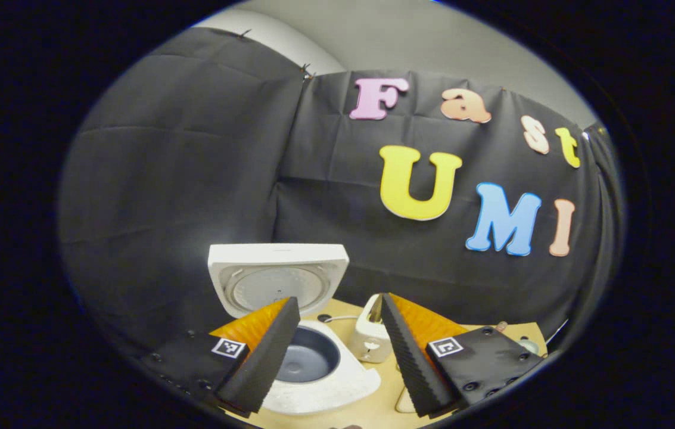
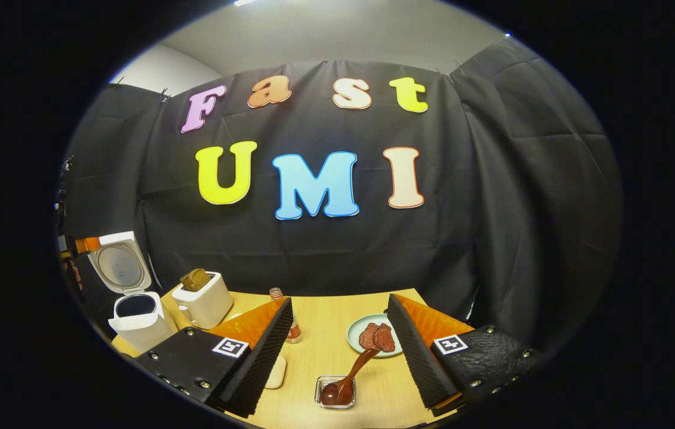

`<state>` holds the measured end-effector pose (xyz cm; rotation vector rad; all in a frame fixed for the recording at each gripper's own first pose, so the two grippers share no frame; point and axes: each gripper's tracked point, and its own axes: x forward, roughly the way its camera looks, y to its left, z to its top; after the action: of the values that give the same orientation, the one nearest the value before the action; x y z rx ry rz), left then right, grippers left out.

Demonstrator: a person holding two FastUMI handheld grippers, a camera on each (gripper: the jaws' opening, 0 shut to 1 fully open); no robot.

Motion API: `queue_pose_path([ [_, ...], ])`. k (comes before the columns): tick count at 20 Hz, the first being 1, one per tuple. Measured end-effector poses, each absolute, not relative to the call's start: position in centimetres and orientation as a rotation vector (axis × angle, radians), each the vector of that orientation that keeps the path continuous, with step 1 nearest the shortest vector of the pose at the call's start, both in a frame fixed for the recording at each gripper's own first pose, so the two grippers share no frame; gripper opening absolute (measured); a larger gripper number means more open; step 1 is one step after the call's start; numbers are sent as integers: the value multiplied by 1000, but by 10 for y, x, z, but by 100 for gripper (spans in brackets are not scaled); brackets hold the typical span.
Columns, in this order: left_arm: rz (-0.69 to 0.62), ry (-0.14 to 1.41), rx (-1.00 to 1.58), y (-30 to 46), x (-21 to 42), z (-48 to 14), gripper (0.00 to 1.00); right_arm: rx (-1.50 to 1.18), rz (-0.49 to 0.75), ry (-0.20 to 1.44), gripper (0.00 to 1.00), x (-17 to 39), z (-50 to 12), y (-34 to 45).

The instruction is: Close the left gripper, press the button to open the rice cooker; take a wooden spoon from the chopstick holder with the right hand, scoop a spoonful of rice and pour it into the rice cooker, then put the wooden spoon back into the chopstick holder.

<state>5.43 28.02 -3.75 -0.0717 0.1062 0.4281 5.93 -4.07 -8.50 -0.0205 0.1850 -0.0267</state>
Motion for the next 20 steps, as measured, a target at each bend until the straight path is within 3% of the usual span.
queue_pose_path([
  [5,329,-18,5,237,42,-1,96,7,-28,206,97,66,-97,-57],
  [13,244,27,14,184,28,-22,96,55,-18,402,97,91,-187,-89],
  [20,259,123,-39,155,24,-63,96,145,37,589,96,117,-275,-94],
])
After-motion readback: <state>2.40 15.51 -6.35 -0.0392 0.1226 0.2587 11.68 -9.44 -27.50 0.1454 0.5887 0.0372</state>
